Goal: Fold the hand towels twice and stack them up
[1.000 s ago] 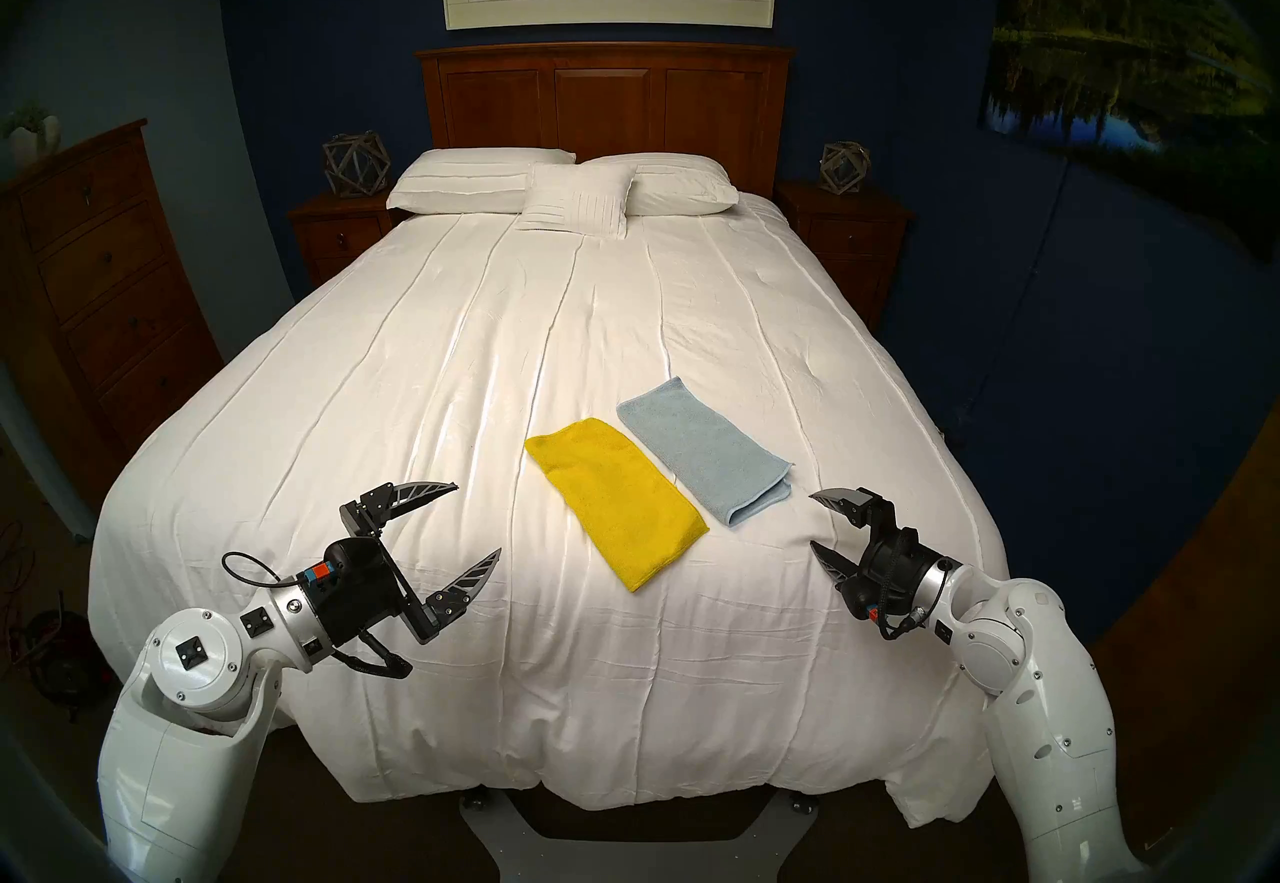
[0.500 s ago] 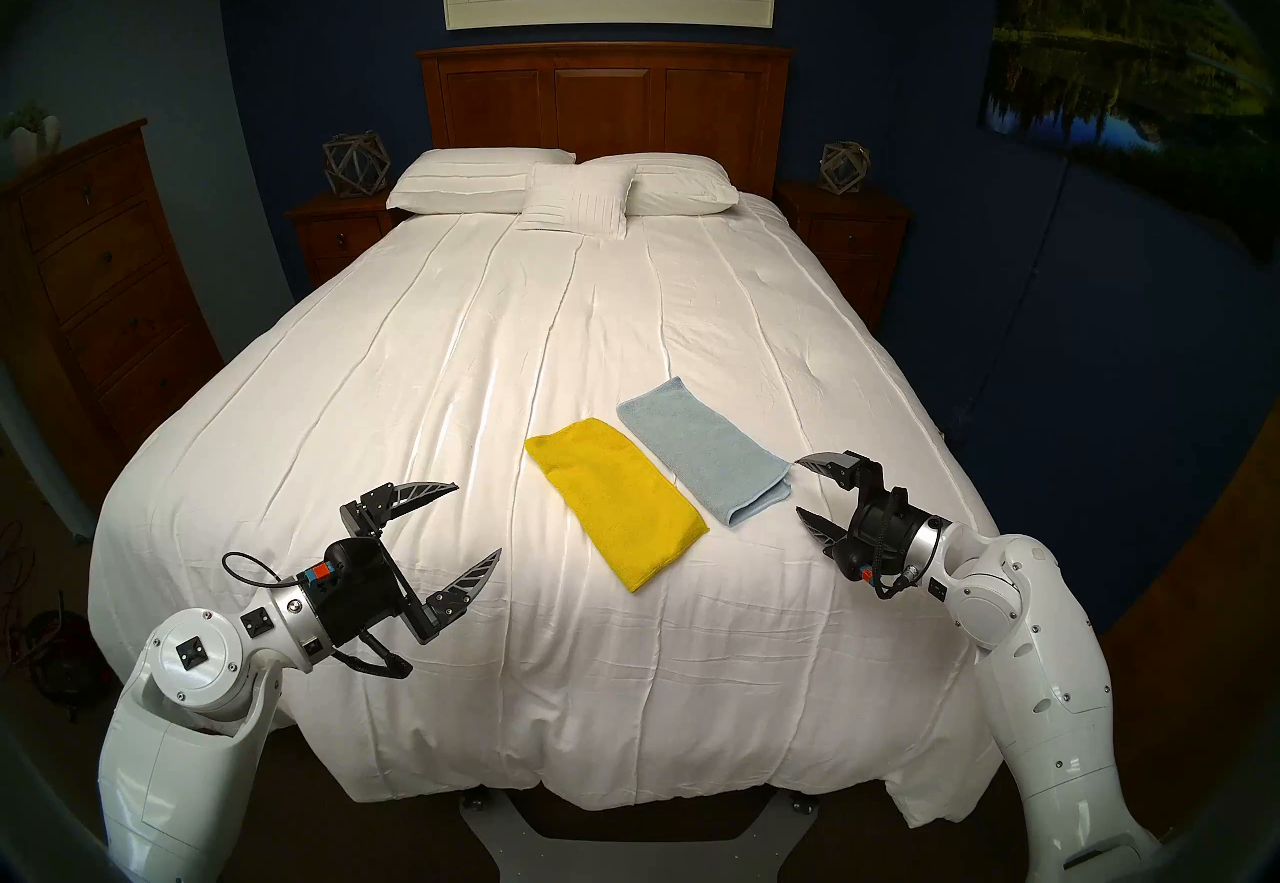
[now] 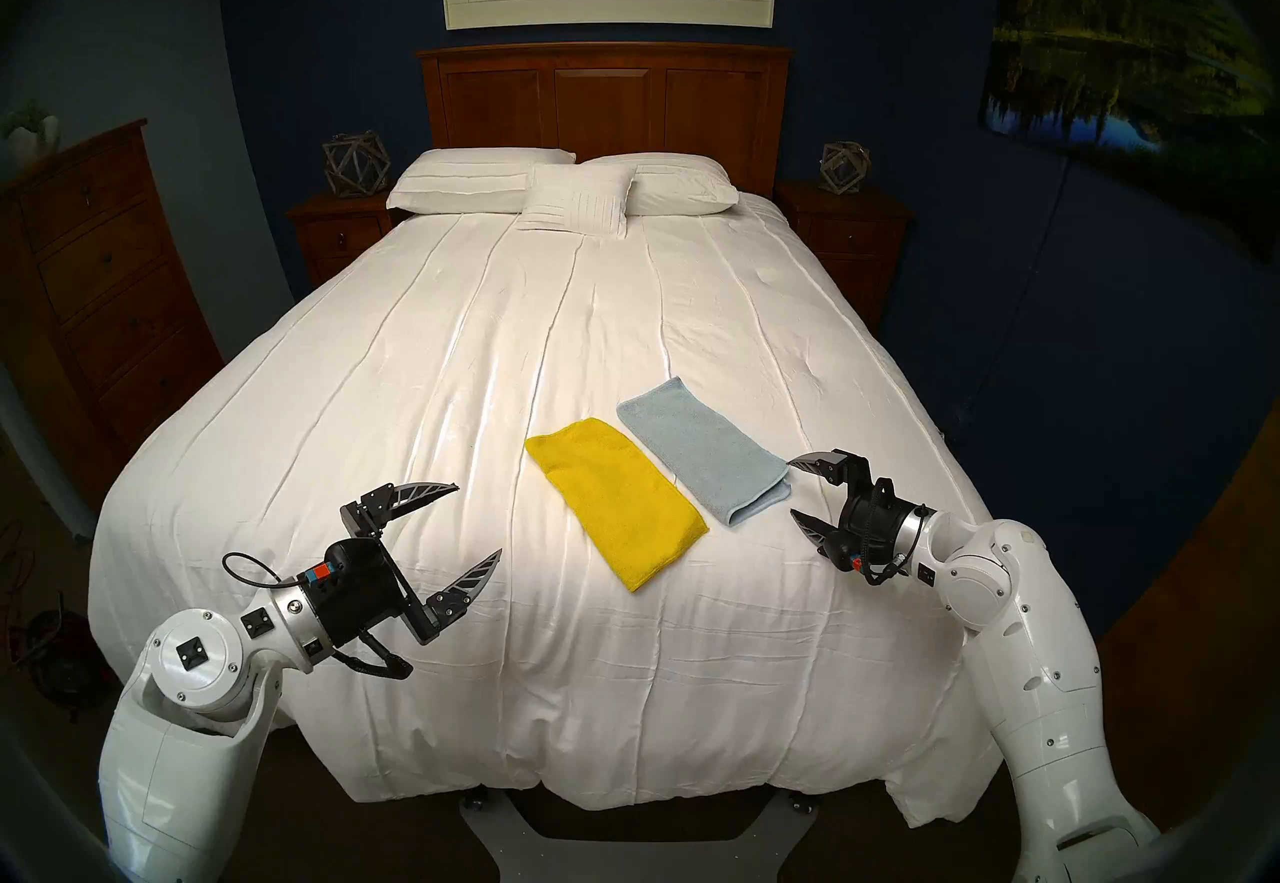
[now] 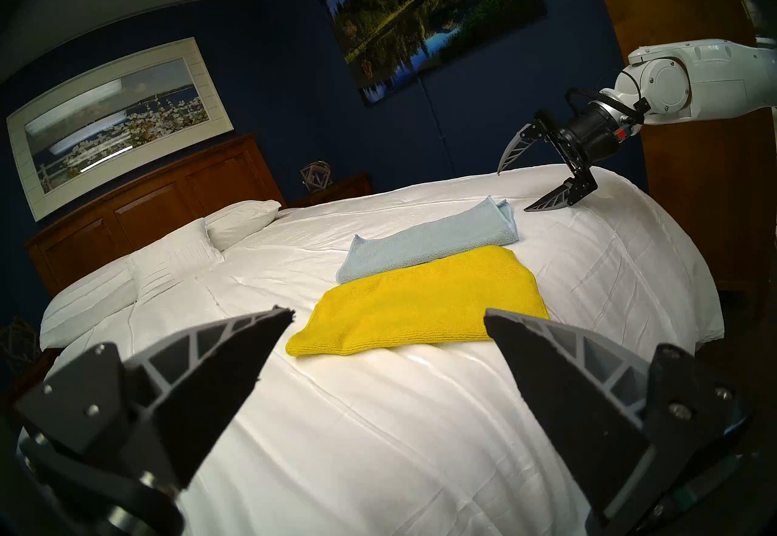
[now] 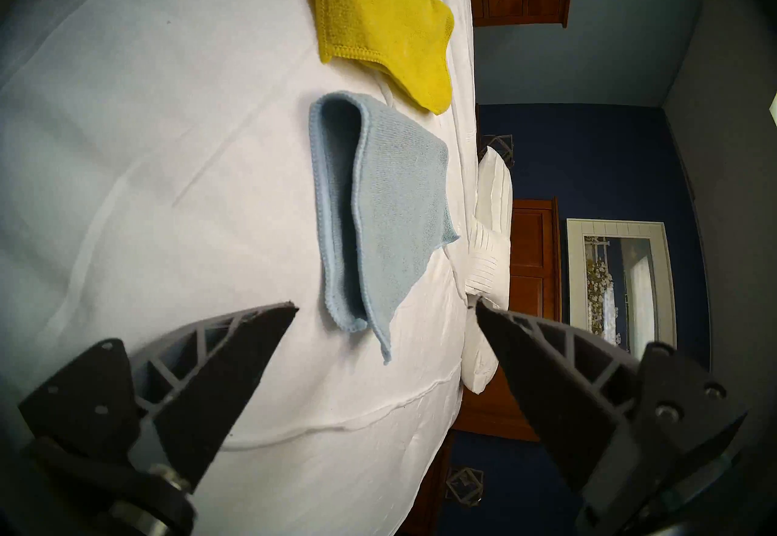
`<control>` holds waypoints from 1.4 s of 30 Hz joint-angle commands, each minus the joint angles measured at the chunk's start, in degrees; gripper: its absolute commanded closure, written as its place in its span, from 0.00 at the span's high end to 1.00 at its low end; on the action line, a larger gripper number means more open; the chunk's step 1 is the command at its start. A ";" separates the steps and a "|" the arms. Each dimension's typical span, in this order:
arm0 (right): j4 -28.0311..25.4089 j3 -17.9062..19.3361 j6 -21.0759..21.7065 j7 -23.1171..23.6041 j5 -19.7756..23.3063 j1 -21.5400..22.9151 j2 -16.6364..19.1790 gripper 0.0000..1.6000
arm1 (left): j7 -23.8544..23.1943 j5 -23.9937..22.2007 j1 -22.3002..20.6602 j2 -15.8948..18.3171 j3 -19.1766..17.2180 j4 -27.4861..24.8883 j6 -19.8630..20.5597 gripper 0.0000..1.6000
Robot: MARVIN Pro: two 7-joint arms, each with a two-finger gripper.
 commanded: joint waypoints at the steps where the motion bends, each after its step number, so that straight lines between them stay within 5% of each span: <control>1: -0.98 0.40 -0.08 -0.56 0.73 1.36 -0.28 1.00 | -0.05 -0.05 0.14 0.11 -0.31 -0.68 0.05 1.00; 16: -3.61 -3.36 1.31 3.21 0.00 1.44 -3.05 1.00 | -0.16 0.00 0.07 0.00 -0.34 -0.64 0.03 1.00; 42: 4.83 -5.44 2.92 1.13 -3.25 9.53 -4.84 1.00 | -0.33 0.10 0.02 -0.18 -0.42 -0.64 0.04 1.00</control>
